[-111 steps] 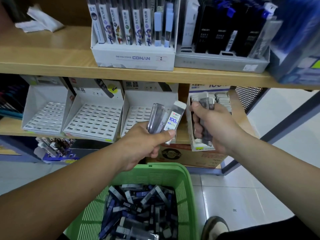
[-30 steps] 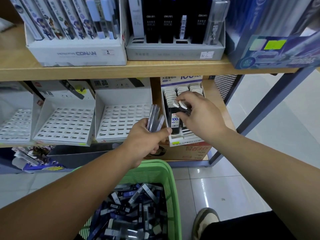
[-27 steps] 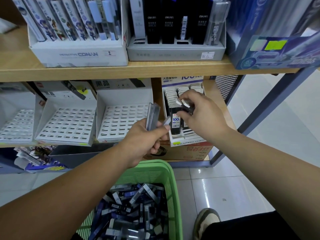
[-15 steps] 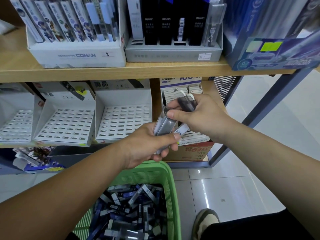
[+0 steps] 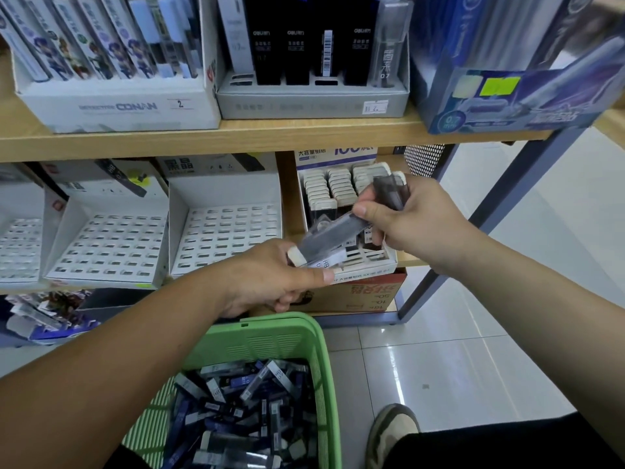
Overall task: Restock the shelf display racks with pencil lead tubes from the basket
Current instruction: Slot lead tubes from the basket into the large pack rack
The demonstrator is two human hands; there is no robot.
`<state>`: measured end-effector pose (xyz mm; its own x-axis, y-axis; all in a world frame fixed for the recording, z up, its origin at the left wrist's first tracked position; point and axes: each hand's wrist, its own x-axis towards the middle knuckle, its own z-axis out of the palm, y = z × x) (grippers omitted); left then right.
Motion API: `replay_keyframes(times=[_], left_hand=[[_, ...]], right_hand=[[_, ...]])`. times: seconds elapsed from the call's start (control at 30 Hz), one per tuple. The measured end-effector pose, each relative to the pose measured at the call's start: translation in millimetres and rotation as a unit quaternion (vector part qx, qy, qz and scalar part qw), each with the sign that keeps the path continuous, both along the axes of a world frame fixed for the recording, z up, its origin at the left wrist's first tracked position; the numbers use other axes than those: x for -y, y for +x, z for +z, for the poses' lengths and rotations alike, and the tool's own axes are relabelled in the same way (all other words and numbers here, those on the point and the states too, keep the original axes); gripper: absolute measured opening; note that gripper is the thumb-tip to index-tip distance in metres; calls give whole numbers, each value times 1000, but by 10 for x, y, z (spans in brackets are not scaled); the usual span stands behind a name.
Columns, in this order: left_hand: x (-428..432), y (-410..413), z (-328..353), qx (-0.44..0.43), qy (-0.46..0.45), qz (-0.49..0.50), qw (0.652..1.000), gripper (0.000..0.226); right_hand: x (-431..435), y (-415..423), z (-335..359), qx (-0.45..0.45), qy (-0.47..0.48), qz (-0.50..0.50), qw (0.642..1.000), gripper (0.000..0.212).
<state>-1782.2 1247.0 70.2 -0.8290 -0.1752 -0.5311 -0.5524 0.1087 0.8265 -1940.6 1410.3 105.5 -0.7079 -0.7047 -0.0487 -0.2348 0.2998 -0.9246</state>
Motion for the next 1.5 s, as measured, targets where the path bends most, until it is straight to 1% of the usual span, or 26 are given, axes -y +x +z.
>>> replay_keyframes(times=[0.07, 0.13, 0.2, 0.27, 0.33, 0.4, 0.5, 0.6, 0.63, 0.7, 0.77, 0.8, 0.83, 0.9, 0.97, 1.0, 1.1, 1.17, 1.2, 1.27, 1.33, 1.43, 1.5], left_hand=[[52, 20, -20, 12, -4, 22, 1000, 25], [98, 26, -45, 8, 29, 103, 994, 26], [107, 8, -38, -20, 94, 211, 973, 35], [61, -31, 8, -42, 144, 261, 953, 49], [-8, -70, 48, -44, 159, 265, 950, 60], [-60, -92, 62, -29, 154, 270, 950, 61], [-88, -107, 33, -11, 162, 291, 943, 42], [-66, -113, 45, -36, 204, 300, 931, 20], [-51, -110, 54, -49, 204, 297, 932, 16], [-30, -93, 70, -69, 167, 276, 944, 14], [-50, -75, 66, -88, 126, 240, 959, 20], [-71, -68, 66, -99, 114, 221, 964, 25], [-92, -70, 63, -108, 100, 204, 968, 28], [-129, -87, 69, -123, 67, 174, 975, 26], [-147, -113, 76, -130, 41, 158, 978, 23], [-150, -117, 78, -131, 37, 160, 978, 21], [-152, -111, 85, -118, 48, 191, 973, 20], [-148, -109, 76, -92, 67, 209, 971, 20], [-142, -105, 68, -79, 80, 215, 970, 19], [-130, -99, 64, -66, 101, 221, 968, 14], [-124, -101, 63, -66, 103, 217, 968, 9], [-132, -107, 56, -69, 92, 206, 972, 11], [-139, -108, 38, -68, 90, 200, 973, 15]], right_hand=[[-36, -43, 21, 11, -7, -31, 999, 12], [-69, -72, 26, 16, -13, -65, 998, 14], [-89, -57, 6, 19, -8, -72, 997, 14], [-99, -3, -35, 35, -4, -41, 999, 13], [-112, 60, -73, 33, 9, 13, 999, 12], [-121, 108, -84, 11, 12, 51, 999, 13], [-127, 184, -49, 4, -12, 88, 996, 14], [-123, 292, -3, 38, -9, 131, 991, 19], [-120, 313, 2, 61, -11, 125, 990, 22], [-105, 298, -15, 97, -27, 77, 992, 27], [-80, 238, -47, 84, -36, 26, 995, 30], [-65, 211, -61, 85, -39, 18, 995, 33], [-48, 190, -79, 94, -41, 24, 994, 37], [-24, 173, -99, 101, -36, 57, 993, 42], [-9, 162, -85, 80, -23, 82, 993, 40], [-4, 149, -65, 72, -26, 80, 994, 37], [-32, 46, -6, 57, -56, 7, 997, 30], [-59, -28, 9, 21, -61, -39, 997, 27], [-63, -58, -2, 3, -58, -47, 997, 27], [-51, -89, -44, -29, -45, -33, 998, 29], [-29, -125, -129, -65, -28, -17, 997, 27], [-1, -171, -238, -105, -4, -9, 994, 27], [10, -191, -293, -112, 12, 3, 994, 27]])
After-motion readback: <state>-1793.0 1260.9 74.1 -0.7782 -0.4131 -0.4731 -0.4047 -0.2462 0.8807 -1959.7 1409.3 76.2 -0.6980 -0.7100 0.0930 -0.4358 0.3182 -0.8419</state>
